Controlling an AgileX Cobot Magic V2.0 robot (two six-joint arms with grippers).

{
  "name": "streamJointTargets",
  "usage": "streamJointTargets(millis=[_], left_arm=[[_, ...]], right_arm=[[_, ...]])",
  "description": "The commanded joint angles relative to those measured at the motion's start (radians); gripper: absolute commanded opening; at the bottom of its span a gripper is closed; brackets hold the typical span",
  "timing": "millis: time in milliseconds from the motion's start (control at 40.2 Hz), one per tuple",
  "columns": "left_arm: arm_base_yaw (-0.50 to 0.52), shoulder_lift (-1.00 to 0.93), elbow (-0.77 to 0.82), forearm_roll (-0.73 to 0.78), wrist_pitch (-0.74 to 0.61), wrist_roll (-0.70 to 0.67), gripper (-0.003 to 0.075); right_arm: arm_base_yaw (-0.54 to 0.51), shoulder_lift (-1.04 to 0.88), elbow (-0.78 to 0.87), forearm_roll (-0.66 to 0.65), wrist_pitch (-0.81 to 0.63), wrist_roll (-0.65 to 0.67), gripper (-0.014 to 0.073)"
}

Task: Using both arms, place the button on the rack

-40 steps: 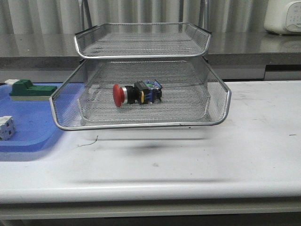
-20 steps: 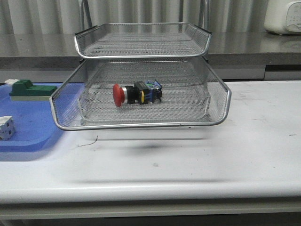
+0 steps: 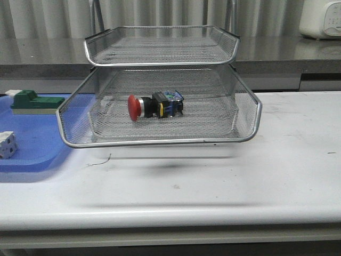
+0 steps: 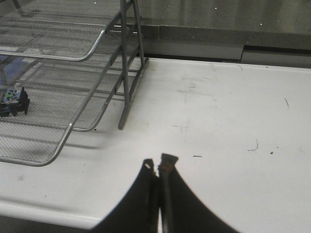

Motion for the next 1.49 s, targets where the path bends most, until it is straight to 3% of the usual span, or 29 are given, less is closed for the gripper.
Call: streamJointTargets(millis=[0,348,697,797,1220,1469], left_arm=[[0.000,-0.019,-0.023,-0.020,-0.085,-0.009,-0.0019],[0.000,-0.019,-0.023,-0.020,-0.085,-0.009,-0.0019],[0.000,-0.019,-0.023,-0.020,-0.085,-0.009,-0.0019],[0.000,-0.019,-0.023,-0.020,-0.085,-0.009,-0.0019],[0.000,-0.019,-0.023,-0.020,-0.085,-0.009,-0.0019],[0.000,-0.019,-0.023,-0.020,-0.085,-0.009,-0.0019]], right_arm=[[-0.001,0.007,-0.026,0.000,-0.076,-0.004,-0.0061],[-0.001,0.033,-0.046,0.022,-0.171,-0.004,-0.0061],[0.020,0.425,-0.322,0.021,-0.087,-0.086,-0.0061],[0.090,0.521,-0.378,0.021,-0.087,-0.090,-0.0061],[0.573,0.856,-0.487,0.022,-0.080,-0.090,-0.0061],[0.734,1.034,-0.500,0.022,-0.099,-0.090,-0.0061]])
